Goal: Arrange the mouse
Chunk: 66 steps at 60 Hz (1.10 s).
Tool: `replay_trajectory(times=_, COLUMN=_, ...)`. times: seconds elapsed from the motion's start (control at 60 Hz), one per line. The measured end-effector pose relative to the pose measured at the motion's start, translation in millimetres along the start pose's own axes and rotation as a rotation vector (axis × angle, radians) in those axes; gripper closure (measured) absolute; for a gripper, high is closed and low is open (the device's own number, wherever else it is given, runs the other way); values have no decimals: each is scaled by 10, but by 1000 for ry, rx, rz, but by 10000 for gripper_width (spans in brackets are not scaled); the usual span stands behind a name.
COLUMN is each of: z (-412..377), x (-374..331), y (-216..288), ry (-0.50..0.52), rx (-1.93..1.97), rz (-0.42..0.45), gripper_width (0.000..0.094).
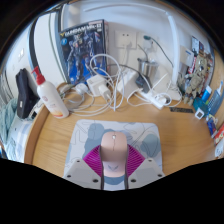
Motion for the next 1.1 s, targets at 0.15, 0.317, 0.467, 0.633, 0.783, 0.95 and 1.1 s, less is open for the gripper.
replay_trajectory(times=0.15, z=2, x=52, y=-143, ry=-18, rx=5, rz=-17, gripper_width=582)
replay_trajectory(times=0.317, z=18, x=44, y=-210, ry=-36, rx=7, rz=-65, gripper_width=465)
replay_trajectory(times=0.467, z=48, x=-148, y=32, ry=-72, rx=9, rz=-20, gripper_width=128)
replay_trajectory(times=0.633, z=-33, x=-623, y=547, ry=-90, rx=19, rz=63, gripper_width=85)
replay_trajectory(times=0.783, z=-140, x=-1127, y=915, ry=-90, rx=21, rz=117, gripper_width=87)
replay_trajectory(times=0.95, z=-137, x=-1589, y=1174, ry=-114, rx=-19, rz=170, gripper_width=81)
replay_trajectory(times=1.1, z=-165, x=-1891, y=1301, ry=-107, rx=1, rz=202, gripper_width=83)
Point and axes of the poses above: the point between the fingertips, and its own axes, seen from behind it with the camera up: z to the right, y up, x forward, the way the camera looks, the point moved 1 cm from there along -x, backward, against the way the camera looks, and after that the axes turned 12 degrees about z, right-handed, at the moved point
